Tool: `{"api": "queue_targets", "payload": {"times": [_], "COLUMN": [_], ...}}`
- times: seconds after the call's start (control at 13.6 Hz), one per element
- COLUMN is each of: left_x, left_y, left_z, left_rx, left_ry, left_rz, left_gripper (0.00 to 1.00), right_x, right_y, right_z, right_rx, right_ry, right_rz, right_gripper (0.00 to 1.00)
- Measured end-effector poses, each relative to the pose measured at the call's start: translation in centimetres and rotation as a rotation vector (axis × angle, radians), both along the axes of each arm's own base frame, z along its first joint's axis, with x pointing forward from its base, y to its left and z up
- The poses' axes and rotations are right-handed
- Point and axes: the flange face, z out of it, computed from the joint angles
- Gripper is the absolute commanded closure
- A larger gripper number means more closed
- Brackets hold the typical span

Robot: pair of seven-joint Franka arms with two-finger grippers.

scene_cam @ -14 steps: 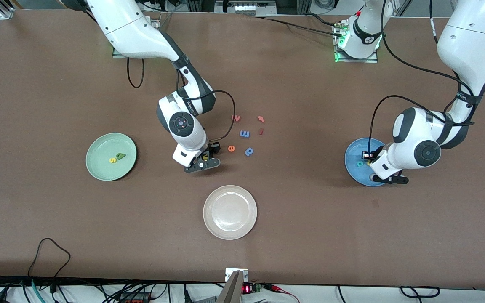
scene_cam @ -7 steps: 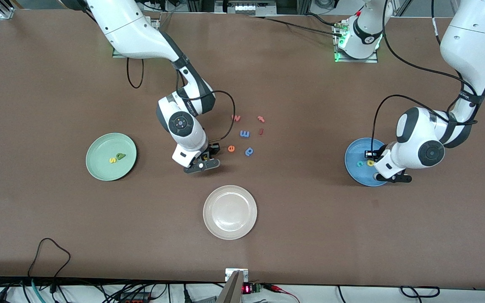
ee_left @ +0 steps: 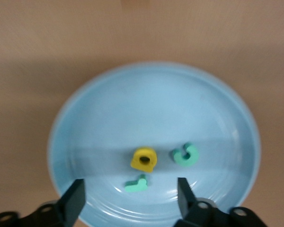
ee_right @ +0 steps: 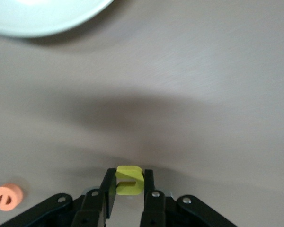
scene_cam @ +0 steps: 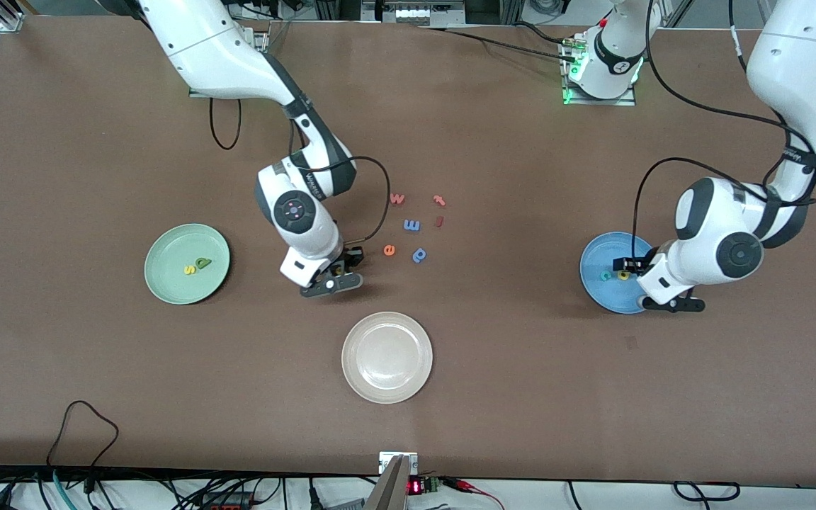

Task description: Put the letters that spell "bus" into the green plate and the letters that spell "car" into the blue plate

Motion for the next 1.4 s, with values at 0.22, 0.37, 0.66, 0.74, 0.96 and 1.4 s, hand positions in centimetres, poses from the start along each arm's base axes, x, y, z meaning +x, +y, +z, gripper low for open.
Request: {"api": "queue_targets", "payload": {"times": [0.22, 0.37, 0.66, 0.74, 0.96, 1.4], "left_x": [2.9, 4.6, 6.8, 7.0, 6.1, 2.1], "left_y": [-1.1, -1.3, -0.4, -0.1, 0.8, 1.5], "left_z": [8.2, 14.2, 22.7, 24.0, 27.7, 35.4], "left_rx": [0.017, 0.033, -0.014, -0.023, -0.018, 0.006], "left_ry": [-0.108, -0.143, -0.244, -0.262, -0.273, -0.268], "left_rz": [-0.013, -0.009, 0.05, 0.06, 0.111, 0.135], "left_gripper": [0.0, 0.0, 0.0, 0.0, 0.0, 0.0], "right_x": [3.0, 3.8, 2.4, 2.0, 1.2, 1.6], "right_y": [-7.8, -14.5, -26.1, -28.5, -34.0, -35.2], "right_z": [4.6, 5.9, 3.5, 2.6, 1.6, 3.6], "right_rx": [-0.019, -0.029, -0.023, -0.016, 0.009, 0.02], "right_ry": [0.047, 0.102, 0.212, 0.233, 0.278, 0.251], "right_rz": [-0.013, -0.003, 0.008, 0.016, 0.032, 0.044], "right_gripper": [0.91, 0.91, 0.88, 0.87, 0.55, 0.0]}}
